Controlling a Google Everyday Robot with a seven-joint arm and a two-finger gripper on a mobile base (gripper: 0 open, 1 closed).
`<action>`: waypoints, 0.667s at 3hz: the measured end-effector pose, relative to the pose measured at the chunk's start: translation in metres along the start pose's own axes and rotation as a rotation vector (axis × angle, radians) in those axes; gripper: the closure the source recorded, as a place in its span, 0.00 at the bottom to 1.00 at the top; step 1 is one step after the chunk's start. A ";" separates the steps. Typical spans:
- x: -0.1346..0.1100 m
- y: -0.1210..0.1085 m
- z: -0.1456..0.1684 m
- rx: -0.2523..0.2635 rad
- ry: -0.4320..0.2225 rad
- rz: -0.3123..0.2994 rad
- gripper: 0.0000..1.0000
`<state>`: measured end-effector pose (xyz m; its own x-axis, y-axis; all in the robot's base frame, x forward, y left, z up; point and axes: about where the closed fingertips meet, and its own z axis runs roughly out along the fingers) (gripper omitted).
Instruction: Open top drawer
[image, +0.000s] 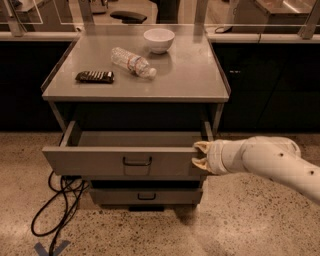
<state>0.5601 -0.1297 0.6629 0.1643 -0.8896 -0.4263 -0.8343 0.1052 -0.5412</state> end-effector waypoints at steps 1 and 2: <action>-0.001 0.002 -0.005 0.001 0.000 0.000 1.00; -0.001 0.018 -0.010 0.001 -0.001 0.003 1.00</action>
Offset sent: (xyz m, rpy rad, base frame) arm -0.0814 -0.0054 -0.0242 0.0134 0.0024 -0.0113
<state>0.5397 -0.1312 0.6607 0.1626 -0.8886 -0.4289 -0.8343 0.1082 -0.5406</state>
